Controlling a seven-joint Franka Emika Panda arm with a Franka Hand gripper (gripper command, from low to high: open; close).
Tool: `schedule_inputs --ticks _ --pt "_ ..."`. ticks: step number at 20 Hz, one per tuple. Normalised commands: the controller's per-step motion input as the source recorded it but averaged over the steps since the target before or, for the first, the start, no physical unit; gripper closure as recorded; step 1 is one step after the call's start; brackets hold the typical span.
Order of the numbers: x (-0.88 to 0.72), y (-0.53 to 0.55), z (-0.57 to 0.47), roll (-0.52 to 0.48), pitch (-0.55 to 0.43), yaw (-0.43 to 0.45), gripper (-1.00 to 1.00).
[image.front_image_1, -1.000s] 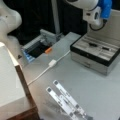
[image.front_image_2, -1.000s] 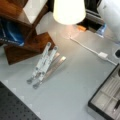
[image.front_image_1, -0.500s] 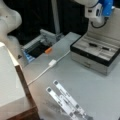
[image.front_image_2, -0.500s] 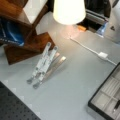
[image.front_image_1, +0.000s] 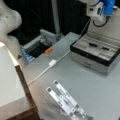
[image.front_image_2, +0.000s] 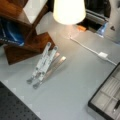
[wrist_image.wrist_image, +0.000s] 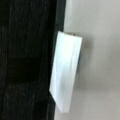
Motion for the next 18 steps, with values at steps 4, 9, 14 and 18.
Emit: schedule_inputs --ticks 4,9,14,18 --pt "-0.13 -0.12 0.16 -0.142 0.153 -0.016 -1.0" --pt "-0.19 -0.34 0.13 -0.225 0.172 0.096 -1.0" --pt "-0.13 -0.47 0.02 -0.242 0.179 0.149 -1.0" --pt "-0.1 -0.49 -0.05 -0.257 0.181 0.153 -1.0"
